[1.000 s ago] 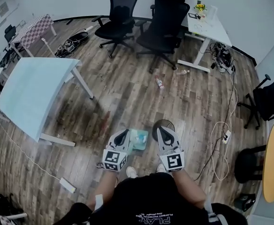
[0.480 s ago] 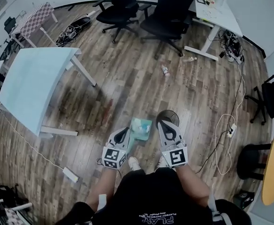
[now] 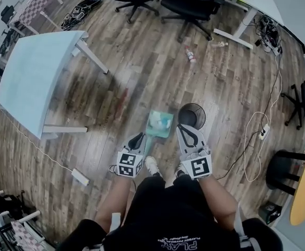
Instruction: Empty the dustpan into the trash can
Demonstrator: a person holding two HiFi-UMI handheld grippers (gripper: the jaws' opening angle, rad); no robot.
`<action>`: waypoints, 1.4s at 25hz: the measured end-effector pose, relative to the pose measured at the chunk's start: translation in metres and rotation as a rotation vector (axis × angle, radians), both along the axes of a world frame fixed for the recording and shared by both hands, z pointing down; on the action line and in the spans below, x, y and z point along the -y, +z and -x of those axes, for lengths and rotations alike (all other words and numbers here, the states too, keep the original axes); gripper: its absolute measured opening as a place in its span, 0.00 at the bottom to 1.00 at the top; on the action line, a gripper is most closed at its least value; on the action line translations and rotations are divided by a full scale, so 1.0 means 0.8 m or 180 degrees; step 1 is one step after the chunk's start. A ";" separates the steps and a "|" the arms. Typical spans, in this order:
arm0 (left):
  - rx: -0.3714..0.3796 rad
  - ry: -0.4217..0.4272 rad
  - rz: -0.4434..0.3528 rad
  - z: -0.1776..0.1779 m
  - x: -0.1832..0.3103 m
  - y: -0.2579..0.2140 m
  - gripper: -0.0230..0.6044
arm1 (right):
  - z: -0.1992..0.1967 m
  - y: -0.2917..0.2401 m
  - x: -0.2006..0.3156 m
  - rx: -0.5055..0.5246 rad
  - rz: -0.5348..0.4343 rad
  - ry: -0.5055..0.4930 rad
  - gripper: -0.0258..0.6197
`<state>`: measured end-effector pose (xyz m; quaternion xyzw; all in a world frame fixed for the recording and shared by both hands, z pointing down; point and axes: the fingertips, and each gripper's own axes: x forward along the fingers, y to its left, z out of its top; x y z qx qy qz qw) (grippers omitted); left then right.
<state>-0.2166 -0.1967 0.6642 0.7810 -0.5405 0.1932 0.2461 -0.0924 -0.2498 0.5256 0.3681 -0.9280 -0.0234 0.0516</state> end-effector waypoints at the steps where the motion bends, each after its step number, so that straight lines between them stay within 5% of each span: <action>1: -0.0019 -0.0016 0.0092 -0.001 -0.002 0.012 0.09 | 0.001 0.006 -0.001 -0.0005 0.0036 -0.0006 0.08; 3: -0.0007 -0.0043 0.0258 -0.005 -0.005 0.034 0.27 | 0.000 0.020 -0.004 -0.0014 0.0120 -0.0019 0.08; 9: 0.0212 0.0023 0.0635 -0.012 -0.012 0.097 0.37 | 0.003 0.055 -0.016 -0.0004 0.0316 -0.0085 0.08; 15: 0.0289 0.0134 0.1002 -0.017 -0.027 0.154 0.49 | 0.003 0.091 -0.038 -0.0514 0.0302 -0.0280 0.08; 27: 0.0398 0.0132 0.1434 -0.028 -0.019 0.228 0.49 | -0.011 0.146 -0.053 -0.0715 0.0471 -0.0205 0.08; 35: 0.0346 -0.0086 0.1591 -0.025 -0.010 0.257 0.39 | -0.025 0.152 -0.057 -0.0728 0.0504 -0.0163 0.08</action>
